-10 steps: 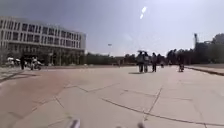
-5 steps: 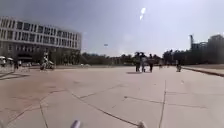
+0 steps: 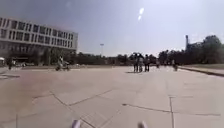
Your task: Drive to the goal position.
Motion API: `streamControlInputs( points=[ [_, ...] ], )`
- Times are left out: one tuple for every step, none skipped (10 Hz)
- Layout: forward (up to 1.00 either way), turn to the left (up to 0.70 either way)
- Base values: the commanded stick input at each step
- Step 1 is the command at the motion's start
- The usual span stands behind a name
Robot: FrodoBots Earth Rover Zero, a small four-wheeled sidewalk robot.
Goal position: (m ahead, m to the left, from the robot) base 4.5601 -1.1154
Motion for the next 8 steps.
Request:
streamControlInputs(
  points=[
    [0.7,0.0],
    [0.7,0.0],
    [0.7,0.0],
    [0.7,0.0],
    [0.7,0.0],
    [0.7,0.0],
    [0.7,0.0],
    [0.7,0.0]
  ],
)
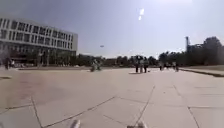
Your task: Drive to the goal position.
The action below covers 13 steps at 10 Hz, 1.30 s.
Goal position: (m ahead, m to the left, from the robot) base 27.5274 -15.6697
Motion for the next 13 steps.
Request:
streamControlInputs(
  points=[
    [0.7,0.0],
    [0.7,-0.23],
    [0.7,-0.23],
    [0.7,0.0],
    [0.7,0.0],
    [0.7,0.0],
    [0.7,0.0],
    [0.7,0.0],
    [0.7,-0.27],
    [0.7,-0.29],
    [0.7,-0.11],
    [0.7,-0.01],
    [0.7,0.0]
  ],
)
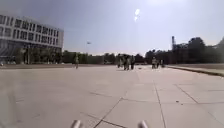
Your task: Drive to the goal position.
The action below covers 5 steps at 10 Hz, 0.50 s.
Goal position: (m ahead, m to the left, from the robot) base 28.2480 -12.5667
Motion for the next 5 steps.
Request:
streamControlInputs(
  points=[
    [0.7,0.0],
    [0.7,0.0],
    [0.7,0.0],
    [0.7,-0.01],
    [0.7,-0.02]
  ],
)
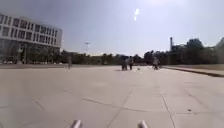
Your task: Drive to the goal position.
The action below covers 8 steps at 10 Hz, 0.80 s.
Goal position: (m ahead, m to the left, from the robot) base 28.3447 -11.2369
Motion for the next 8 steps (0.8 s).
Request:
streamControlInputs(
  points=[
    [0.7,-0.03],
    [0.7,-0.02],
    [0.7,0.0],
    [0.7,0.0],
    [0.7,0.0],
    [0.7,0.0],
    [0.7,-0.03],
    [0.7,-0.05]
  ],
)
